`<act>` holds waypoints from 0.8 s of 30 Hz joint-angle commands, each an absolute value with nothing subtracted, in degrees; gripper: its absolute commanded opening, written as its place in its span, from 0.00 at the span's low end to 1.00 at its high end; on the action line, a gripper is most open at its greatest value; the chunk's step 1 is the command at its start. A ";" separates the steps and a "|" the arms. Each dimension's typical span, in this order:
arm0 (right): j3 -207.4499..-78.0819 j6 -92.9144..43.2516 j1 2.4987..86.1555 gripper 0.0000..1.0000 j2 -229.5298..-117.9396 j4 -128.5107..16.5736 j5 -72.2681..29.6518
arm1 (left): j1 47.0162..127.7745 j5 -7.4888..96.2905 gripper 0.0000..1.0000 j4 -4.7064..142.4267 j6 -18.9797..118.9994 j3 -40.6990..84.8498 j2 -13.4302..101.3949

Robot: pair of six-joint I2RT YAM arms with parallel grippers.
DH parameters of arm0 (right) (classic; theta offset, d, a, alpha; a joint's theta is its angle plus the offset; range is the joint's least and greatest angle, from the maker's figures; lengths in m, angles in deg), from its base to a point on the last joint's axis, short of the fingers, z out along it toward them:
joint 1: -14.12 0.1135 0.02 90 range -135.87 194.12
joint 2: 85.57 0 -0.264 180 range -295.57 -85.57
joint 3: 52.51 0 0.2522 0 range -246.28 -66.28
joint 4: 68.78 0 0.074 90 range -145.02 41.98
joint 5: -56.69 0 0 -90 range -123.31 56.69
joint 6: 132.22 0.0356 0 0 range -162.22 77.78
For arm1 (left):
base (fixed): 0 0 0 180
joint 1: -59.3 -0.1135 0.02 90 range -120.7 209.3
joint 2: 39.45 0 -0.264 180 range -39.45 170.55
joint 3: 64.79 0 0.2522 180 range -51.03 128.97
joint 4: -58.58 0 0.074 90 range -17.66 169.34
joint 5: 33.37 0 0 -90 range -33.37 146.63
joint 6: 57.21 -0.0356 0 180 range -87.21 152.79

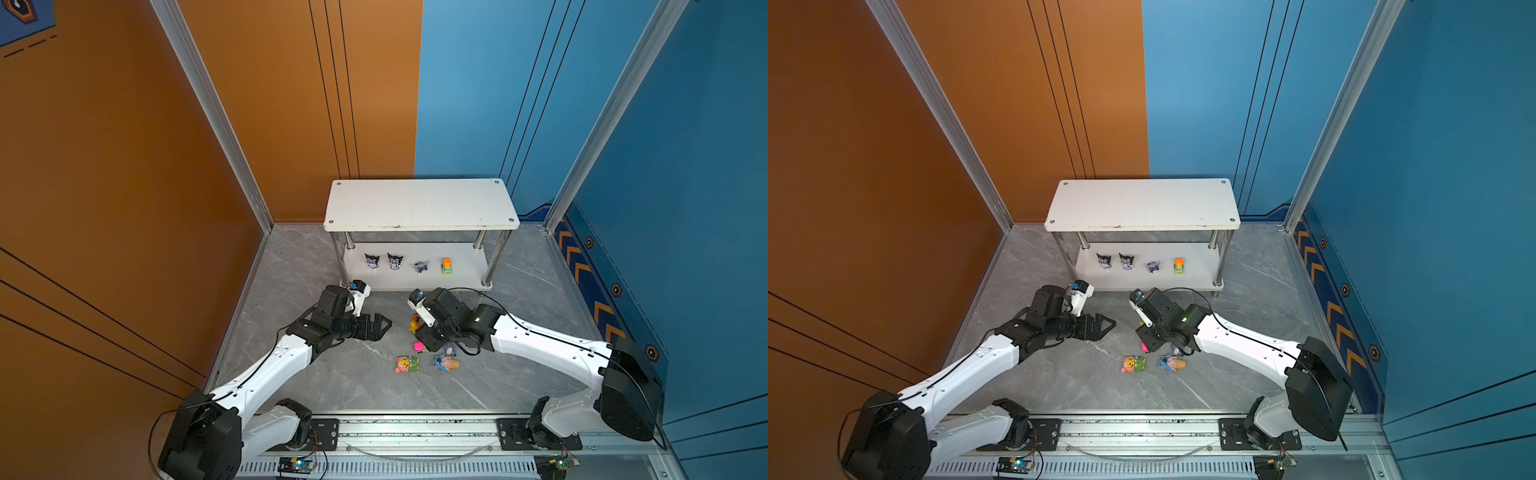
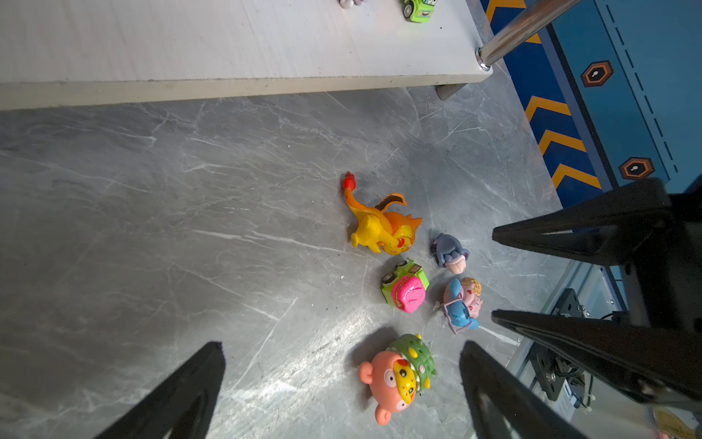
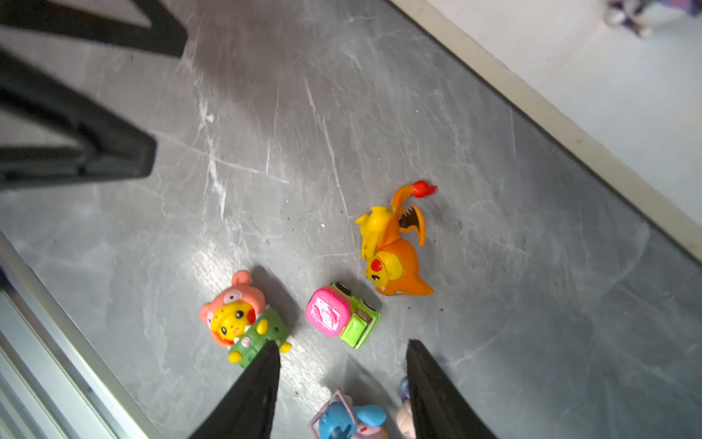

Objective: Organize plastic toys on shelves
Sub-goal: Pick up the plastic toy from the center of the table.

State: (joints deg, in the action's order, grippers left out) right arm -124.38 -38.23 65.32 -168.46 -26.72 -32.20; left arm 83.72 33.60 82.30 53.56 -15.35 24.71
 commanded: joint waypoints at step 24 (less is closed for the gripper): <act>-131.53 -65.90 62.11 0.50 -180.90 -16.74 -24.45 | 83.27 32.09 0.98 78.73 53.97 -19.07 21.81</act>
State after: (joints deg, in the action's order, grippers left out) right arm -130.20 -63.91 62.11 -178.74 -17.65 -26.30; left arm 83.70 33.43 79.37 53.76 -18.47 22.83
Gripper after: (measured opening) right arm 0.510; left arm 0.979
